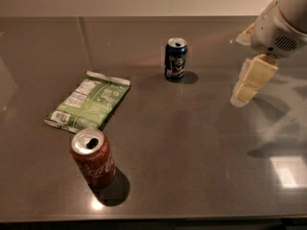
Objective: Move pepsi can near coke can
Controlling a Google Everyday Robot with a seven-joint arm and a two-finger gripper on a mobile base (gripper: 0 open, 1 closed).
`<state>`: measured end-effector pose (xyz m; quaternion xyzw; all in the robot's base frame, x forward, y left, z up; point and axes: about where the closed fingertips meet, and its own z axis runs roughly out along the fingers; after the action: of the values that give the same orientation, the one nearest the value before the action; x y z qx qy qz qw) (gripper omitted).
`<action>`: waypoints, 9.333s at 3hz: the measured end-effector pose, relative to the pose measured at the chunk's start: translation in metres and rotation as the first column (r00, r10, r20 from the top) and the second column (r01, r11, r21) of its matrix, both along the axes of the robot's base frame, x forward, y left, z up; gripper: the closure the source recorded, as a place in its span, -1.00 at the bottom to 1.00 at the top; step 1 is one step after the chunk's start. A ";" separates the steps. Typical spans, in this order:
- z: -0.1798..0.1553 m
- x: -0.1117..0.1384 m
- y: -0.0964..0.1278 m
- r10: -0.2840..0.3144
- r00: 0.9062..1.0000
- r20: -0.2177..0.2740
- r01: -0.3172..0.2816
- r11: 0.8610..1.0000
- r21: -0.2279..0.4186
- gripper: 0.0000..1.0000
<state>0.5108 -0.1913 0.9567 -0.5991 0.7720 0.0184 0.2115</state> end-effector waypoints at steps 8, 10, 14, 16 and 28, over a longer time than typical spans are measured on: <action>-0.046 0.174 0.078 -0.024 1.000 0.018 0.017 0.938 0.348 -1.00; -0.052 0.188 0.092 -0.034 0.999 0.009 0.028 0.926 0.376 -1.00; -0.044 0.167 0.098 -0.009 1.000 -0.008 0.011 0.903 0.429 0.87; -0.023 0.096 0.101 0.080 0.996 -0.029 -0.055 0.870 0.489 1.00; -0.063 -0.099 0.195 0.423 0.903 -0.075 -0.349 0.824 0.446 -1.00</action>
Offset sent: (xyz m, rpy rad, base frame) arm 0.0902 0.0587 -0.0107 0.2237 -0.1006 0.0514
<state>0.4119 0.0038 0.8935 -0.6792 0.6268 0.2786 0.2610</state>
